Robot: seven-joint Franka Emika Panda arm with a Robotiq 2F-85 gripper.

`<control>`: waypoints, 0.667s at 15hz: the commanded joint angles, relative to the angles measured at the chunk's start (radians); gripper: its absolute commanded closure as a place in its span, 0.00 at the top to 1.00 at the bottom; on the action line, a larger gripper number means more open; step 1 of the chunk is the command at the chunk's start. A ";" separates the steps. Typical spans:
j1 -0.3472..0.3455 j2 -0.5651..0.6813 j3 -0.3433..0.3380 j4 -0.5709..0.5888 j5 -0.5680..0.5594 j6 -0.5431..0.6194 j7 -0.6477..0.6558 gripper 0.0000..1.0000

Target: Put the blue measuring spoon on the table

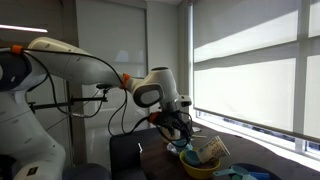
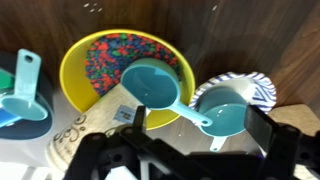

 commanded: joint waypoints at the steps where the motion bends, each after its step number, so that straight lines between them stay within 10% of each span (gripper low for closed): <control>1: -0.049 0.009 0.008 -0.044 -0.127 0.158 -0.073 1.00; 10: -0.030 0.070 0.013 -0.076 -0.149 0.248 -0.250 0.93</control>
